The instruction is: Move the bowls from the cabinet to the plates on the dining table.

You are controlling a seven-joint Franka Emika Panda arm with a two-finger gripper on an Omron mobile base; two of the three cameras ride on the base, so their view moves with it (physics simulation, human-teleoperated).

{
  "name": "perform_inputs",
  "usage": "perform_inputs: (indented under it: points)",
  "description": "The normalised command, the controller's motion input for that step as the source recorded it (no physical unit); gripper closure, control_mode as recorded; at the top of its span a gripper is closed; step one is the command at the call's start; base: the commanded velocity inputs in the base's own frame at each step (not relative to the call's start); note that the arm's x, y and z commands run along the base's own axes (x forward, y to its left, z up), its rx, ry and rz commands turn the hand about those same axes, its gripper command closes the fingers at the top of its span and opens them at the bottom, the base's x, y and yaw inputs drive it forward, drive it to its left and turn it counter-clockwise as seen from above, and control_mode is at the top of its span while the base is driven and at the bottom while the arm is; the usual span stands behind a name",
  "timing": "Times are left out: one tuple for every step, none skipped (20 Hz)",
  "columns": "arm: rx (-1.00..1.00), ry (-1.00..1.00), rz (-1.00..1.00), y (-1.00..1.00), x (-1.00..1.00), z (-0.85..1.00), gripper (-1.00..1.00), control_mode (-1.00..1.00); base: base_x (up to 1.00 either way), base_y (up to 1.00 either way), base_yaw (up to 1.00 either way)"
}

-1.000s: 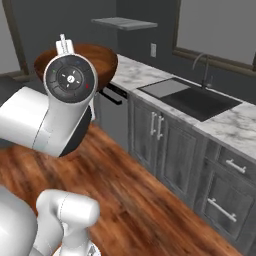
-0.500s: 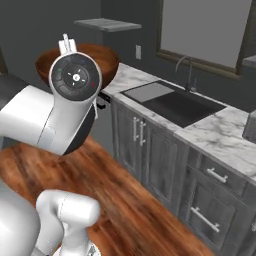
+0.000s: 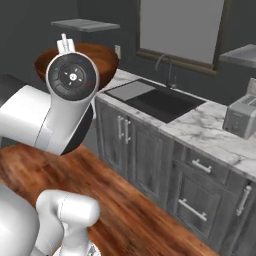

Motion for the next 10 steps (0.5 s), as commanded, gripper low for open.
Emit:
perform_inputs:
  points:
    - [0.0, 0.0, 0.0, 0.0, 0.0, 0.0, 1.0, 1.0, 0.0, 0.0, -0.25]
    - [0.0, 0.0, 0.0, 0.0, 0.0, 0.0, 1.0, 1.0, 0.0, 0.0, -0.25]
    - [0.0, 0.0, 0.0, 0.0, 0.0, 0.0, 1.0, 1.0, 0.0, 0.0, -0.25]
    - [0.0, 0.0, 0.0, 0.0, 0.0, 0.0, 1.0, 1.0, 0.0, 0.0, -0.25]
    - [0.0, 0.0, 0.0, 0.0, 0.0, 0.0, 1.0, 1.0, 0.0, 0.0, -0.25]
    - [0.0, 0.0, 0.0, 0.0, 0.0, 0.0, 1.0, 1.0, 0.0, 0.0, -0.25]
    - [0.0, 0.0, 0.0, 0.0, 0.0, 0.0, 1.0, 1.0, 0.0, 0.0, -0.25]
    - [0.0, 0.0, 0.0, 0.0, 0.0, 0.0, 1.0, 1.0, 0.0, 0.0, -0.25]
    - [0.0, 0.0, 0.0, 0.0, 0.0, 0.0, 1.0, 1.0, 0.0, 0.0, -0.25]
    - [0.0, 0.0, 0.0, 0.0, 0.0, 0.0, 1.0, 1.0, 0.0, 0.0, -0.25]
